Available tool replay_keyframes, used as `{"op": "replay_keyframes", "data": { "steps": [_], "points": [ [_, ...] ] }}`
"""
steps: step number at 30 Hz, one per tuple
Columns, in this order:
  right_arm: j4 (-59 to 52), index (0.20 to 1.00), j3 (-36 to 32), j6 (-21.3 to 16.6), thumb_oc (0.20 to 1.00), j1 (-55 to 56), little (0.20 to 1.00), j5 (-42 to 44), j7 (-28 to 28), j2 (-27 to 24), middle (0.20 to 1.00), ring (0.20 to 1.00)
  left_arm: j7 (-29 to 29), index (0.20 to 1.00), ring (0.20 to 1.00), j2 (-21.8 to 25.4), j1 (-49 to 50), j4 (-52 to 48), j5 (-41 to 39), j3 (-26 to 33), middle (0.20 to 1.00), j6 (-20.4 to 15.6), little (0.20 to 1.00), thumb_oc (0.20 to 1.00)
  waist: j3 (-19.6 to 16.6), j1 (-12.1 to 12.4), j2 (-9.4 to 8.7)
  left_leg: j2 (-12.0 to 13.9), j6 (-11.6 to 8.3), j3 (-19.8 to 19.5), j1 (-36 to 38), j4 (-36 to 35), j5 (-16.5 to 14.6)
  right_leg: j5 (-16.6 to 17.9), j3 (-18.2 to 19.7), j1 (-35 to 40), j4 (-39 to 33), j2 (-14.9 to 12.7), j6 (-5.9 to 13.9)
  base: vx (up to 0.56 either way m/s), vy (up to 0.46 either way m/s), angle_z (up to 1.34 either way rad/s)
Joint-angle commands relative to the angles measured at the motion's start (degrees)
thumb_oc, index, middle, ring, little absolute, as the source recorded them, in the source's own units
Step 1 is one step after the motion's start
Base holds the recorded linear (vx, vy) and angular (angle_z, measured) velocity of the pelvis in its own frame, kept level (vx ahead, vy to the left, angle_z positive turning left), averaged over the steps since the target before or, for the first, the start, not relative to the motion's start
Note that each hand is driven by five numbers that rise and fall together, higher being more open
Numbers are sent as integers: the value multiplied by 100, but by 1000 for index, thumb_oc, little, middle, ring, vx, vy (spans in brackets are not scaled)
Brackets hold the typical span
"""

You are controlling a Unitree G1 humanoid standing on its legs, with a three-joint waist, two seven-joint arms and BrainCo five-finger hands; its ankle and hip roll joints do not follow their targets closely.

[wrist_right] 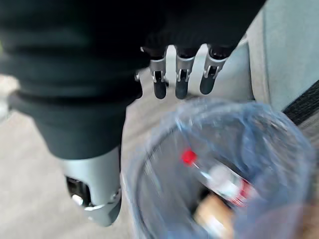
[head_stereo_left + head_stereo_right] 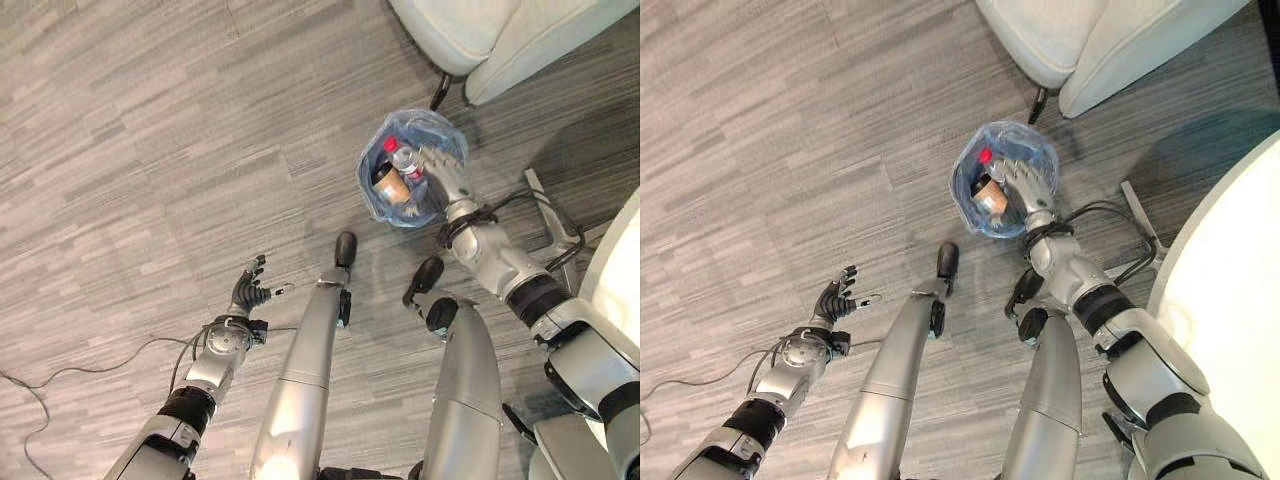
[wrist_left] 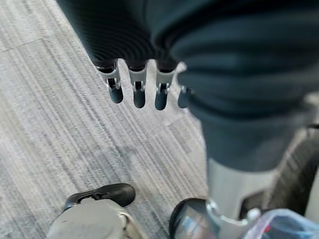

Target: Gather garbage on tea table into small bin, then transfer packed bag to large trash can.

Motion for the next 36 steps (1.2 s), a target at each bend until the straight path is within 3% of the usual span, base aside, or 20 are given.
{"op": "replay_keyframes", "data": {
  "steps": [1, 8, 16, 20, 21, 23, 36],
  "points": [
    [121, 1000, 152, 34, 1000, -173, 1000, -327, 71, 14, 1000, 1000, 116, 1000, 1000, 42, 313, 133, 168, -53, 1000, -177, 1000, 1000, 20, 61, 83, -100, -75, -76, 102, -42, -565, -304, 517, 163, -362, 91, 478, -8, -62, 0],
    [928, 1000, 616, 174, 1000, -520, 1000, -415, 221, 366, 1000, 1000, 145, 1000, 1000, 162, 255, 140, 63, -171, 1000, -202, 1000, 1000, 130, 137, 117, -106, -106, -118, -119, 142, -546, -368, 521, -38, -155, 51, 449, 1, -33, 1],
    [2366, 1000, 757, 328, 1000, -1149, 1000, 273, 440, 1044, 1000, 1000, 173, 1000, 1000, 301, 38, 131, -172, -418, 1000, -274, 1000, 1000, 309, 305, 262, -200, -124, -172, -488, 259, -430, -448, 523, -395, 120, -19, 379, -7, -33, 8],
    [2821, 1000, 823, 367, 1000, -1248, 1000, 529, 715, 1121, 1000, 1000, 98, 1000, 1000, 360, -115, 135, -230, -551, 1000, -296, 1000, 1000, 334, 377, 319, -256, -156, -203, -575, 214, -332, -488, 498, -488, 227, -53, 349, -14, -65, 14],
    [2852, 843, 825, 362, 843, -1215, 843, 576, 764, 1123, 843, 843, 87, 1000, 1000, 359, -139, 122, -229, -556, 1000, -298, 1000, 1000, 327, 384, 319, -268, -163, -207, -595, 209, -320, -496, 488, -504, 249, -57, 342, -18, -56, 26],
    [2865, 200, 776, 348, 200, -1164, 200, 692, 825, 1089, 200, 200, 59, 1000, 1000, 352, -180, 112, -231, -567, 1000, -285, 1000, 1000, 318, 392, 330, -272, -177, -203, -614, 224, -310, -499, 473, -519, 272, -59, 328, -21, -33, 18],
    [1349, 200, -176, 159, 200, -634, 200, 1377, 347, 750, 200, 200, 60, 1000, 1000, 199, -255, 215, -21, -321, 1000, -111, 1000, 1000, 333, 194, 207, -51, -208, -192, -15, -373, -153, -218, 308, 36, -312, 195, 487, -57, -14, -5]
  ]
}}
